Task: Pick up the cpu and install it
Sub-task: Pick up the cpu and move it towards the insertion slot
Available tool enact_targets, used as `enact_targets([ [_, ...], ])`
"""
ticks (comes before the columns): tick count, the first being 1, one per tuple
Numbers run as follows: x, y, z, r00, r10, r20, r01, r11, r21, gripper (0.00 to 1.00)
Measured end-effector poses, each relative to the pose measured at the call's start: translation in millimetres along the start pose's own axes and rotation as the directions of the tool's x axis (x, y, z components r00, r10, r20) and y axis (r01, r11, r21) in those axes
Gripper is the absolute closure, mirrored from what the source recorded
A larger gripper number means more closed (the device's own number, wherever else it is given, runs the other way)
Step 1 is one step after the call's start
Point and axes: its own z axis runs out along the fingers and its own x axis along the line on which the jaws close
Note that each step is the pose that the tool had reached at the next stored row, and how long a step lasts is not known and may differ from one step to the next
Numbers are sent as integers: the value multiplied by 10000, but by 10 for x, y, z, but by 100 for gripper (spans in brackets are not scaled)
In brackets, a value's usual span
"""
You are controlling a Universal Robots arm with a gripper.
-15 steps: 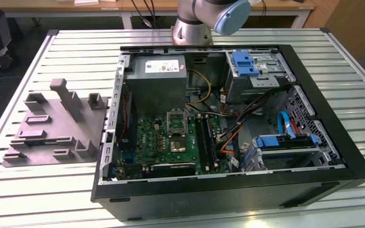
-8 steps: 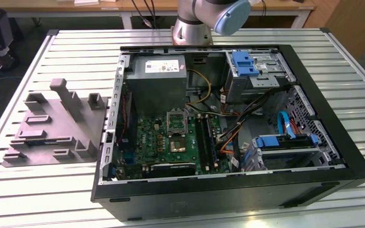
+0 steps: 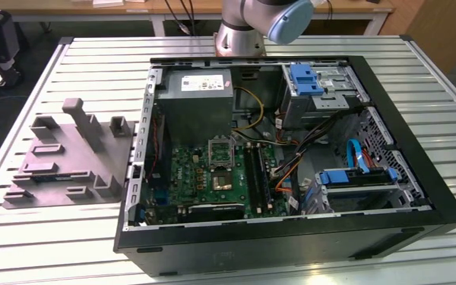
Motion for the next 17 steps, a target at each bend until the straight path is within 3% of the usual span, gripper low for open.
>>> enact_targets([
  [17,-39,2,-1,10000,0,0,0,10000,0,53],
])
